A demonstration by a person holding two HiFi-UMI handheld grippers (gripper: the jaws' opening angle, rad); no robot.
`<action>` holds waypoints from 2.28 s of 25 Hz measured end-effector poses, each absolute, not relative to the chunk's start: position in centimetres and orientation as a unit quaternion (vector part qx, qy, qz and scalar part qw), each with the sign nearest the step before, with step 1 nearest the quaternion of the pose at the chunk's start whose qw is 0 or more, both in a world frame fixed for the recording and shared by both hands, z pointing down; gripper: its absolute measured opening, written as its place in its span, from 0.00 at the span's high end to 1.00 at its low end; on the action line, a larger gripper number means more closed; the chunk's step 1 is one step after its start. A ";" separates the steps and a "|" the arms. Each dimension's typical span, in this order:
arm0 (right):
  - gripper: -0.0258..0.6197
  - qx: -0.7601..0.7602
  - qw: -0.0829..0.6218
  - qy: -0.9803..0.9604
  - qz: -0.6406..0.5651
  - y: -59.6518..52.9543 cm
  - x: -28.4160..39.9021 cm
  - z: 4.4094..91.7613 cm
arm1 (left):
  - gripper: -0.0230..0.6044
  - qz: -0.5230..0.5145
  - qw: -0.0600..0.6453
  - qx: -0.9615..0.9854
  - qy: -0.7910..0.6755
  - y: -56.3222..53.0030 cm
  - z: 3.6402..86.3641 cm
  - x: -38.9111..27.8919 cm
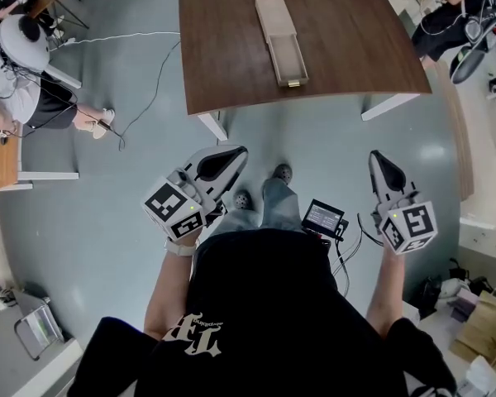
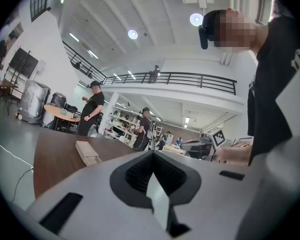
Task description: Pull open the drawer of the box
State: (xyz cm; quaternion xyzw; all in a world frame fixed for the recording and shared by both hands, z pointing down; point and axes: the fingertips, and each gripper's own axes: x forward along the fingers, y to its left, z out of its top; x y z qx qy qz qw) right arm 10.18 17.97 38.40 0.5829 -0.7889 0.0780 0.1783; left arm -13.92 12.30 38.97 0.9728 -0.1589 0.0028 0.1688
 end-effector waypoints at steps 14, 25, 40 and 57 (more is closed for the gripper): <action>0.98 0.574 0.169 -0.797 0.080 23.4 10.5 39.0 | 0.96 0.016 0.158 0.977 -0.145 17.9 38.9 -11.6; 0.98 0.551 0.153 -0.814 0.104 27.8 18.0 39.9 | 0.96 0.031 0.162 0.975 -0.148 23.2 39.4 -1.2; 0.98 0.470 0.151 -0.861 0.118 30.2 17.4 41.7 | 0.96 0.022 0.155 0.974 -0.166 26.9 39.5 4.6; 0.98 0.436 0.152 -0.880 0.114 30.1 14.2 42.0 | 0.96 0.015 0.146 0.972 -0.183 27.8 39.4 2.5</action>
